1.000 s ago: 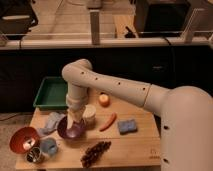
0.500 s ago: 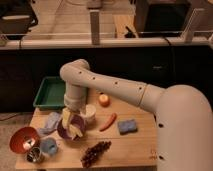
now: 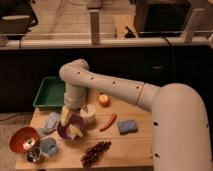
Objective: Place banana in purple bowl
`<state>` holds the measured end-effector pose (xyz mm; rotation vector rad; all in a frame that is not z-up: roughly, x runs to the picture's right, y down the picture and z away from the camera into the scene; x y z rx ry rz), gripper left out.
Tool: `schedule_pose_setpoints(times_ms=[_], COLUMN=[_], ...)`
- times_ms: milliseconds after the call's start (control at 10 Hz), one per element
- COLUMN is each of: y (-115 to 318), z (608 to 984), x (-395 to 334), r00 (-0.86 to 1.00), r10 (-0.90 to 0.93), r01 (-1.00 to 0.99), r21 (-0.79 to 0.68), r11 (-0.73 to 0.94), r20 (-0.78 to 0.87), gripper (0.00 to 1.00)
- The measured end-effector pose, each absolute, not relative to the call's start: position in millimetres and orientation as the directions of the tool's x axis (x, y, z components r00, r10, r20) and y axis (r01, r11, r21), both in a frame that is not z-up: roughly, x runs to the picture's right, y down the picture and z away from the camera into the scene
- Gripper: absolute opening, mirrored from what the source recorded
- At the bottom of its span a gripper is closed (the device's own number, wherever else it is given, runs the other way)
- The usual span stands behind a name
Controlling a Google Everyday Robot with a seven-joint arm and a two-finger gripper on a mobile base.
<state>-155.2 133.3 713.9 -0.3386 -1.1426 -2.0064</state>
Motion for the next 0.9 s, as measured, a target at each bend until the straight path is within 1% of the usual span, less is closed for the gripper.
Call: schedule_pose_setpoints(times_ms=[900], y=[134.0], z=[716.1], x=[-154.7], r00=[-0.649], r10=[-0.499], r01=[0.749], r21=[0.598], r11=[-0.285], r20=[0.575], gripper=[0.80])
